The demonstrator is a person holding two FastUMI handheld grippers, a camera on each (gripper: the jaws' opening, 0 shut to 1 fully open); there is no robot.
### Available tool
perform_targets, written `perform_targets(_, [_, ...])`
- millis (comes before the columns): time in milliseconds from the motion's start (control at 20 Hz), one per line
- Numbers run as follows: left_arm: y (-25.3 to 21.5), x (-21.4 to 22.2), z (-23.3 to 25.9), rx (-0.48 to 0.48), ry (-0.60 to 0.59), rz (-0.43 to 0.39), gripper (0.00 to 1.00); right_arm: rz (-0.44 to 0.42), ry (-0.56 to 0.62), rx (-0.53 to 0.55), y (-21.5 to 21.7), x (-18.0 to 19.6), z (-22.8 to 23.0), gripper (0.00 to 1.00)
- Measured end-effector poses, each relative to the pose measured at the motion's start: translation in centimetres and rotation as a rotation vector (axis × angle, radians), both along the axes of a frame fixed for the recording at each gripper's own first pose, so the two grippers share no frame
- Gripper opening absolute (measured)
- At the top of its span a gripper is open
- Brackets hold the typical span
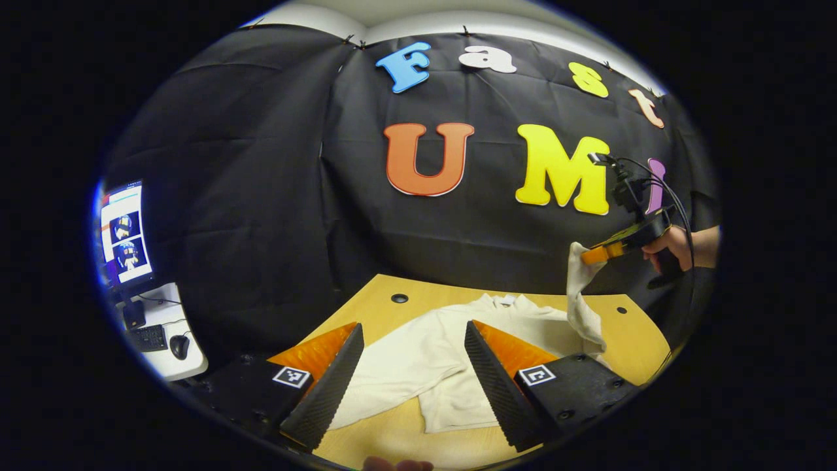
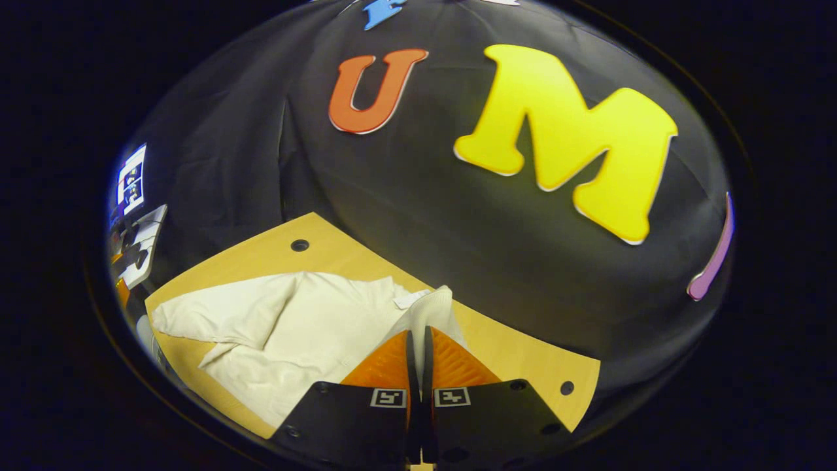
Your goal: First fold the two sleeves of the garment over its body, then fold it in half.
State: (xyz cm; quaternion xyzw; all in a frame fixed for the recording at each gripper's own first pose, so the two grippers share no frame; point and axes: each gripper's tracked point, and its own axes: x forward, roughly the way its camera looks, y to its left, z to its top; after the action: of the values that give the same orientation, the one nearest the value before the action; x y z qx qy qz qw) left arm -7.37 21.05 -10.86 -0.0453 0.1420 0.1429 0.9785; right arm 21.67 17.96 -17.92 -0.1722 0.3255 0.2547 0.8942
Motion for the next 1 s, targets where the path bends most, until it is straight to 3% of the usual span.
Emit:
perform_targets(450, [4.7,-2.7,-3.1,-0.017,0.041,0.113,0.99,0.144,0.103,-0.039,13.6,0.4,-10.6,0.00])
perform_targets(700, [6.3,-3.6,-4.6,-0.037,0.070,0.147,0.99,0.260,0.115,-0.130,19.2,-1.2,-15.8,0.01])
perform_targets(800, [6.9,-3.9,-5.2,-0.045,0.088,0.163,0.99,0.302,0.117,-0.174,20.3,-1.7,-17.6,0.04])
perform_targets(850, [7.3,-4.1,-5.5,-0.046,0.096,0.172,0.99,0.312,0.118,-0.176,20.8,-1.7,-18.3,0.11])
perform_targets(1000, [8.1,-4.4,-5.9,-0.044,0.106,0.191,0.99,0.311,0.131,-0.087,22.7,-2.2,-18.1,0.24])
